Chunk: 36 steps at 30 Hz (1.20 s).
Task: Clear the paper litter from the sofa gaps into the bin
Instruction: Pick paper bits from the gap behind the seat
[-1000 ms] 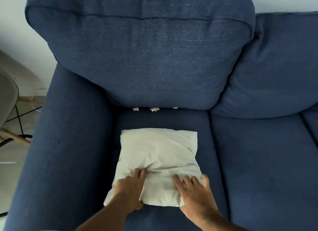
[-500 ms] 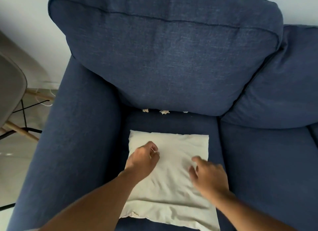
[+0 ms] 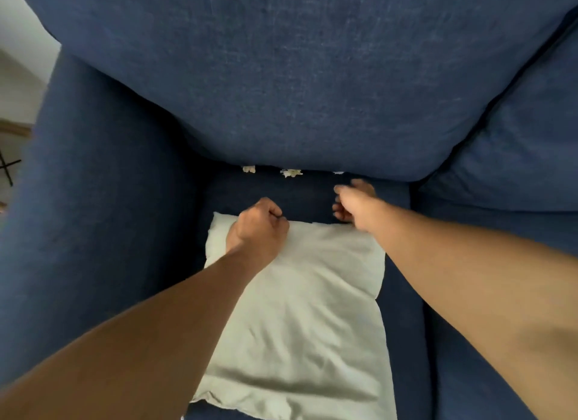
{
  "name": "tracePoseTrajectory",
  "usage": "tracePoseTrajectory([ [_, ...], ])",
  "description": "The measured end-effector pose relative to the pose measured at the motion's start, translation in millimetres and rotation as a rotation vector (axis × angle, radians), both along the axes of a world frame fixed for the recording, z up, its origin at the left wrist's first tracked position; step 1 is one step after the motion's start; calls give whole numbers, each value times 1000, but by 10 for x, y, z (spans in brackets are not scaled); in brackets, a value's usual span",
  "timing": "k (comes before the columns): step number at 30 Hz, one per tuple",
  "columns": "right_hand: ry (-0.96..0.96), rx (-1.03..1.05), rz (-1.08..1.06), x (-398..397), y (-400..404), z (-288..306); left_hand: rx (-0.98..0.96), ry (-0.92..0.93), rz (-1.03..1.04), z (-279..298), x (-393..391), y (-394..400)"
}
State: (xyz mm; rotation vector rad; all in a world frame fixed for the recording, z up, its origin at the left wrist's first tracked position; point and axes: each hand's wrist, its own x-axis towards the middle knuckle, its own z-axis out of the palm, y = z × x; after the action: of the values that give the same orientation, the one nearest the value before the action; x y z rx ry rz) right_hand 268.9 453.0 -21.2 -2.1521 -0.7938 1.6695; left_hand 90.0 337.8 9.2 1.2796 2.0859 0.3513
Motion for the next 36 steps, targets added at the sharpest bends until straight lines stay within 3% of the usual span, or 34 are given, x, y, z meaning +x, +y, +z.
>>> tracePoseTrajectory([
  [7, 96, 36, -258, -314, 322, -559, 91, -12, -10, -298, -57, 285],
  [16, 132, 56, -532, -395, 386, -621, -100, 47, -24, -454, -237, 783],
  [21, -52, 62, -175, -303, 289, -564, -102, 137, -185, -485, -133, 941],
  [27, -285, 192, 409, -140, 151, -329, -98, 410, -458, -579, 58, 1080],
  [30, -311, 321, 518, -37, 28, -141, -67, 444, -533, -642, 55, 1057],
  [36, -180, 451, 626, 246, -243, 117, 33, 386, -634, -736, 8, 1102],
])
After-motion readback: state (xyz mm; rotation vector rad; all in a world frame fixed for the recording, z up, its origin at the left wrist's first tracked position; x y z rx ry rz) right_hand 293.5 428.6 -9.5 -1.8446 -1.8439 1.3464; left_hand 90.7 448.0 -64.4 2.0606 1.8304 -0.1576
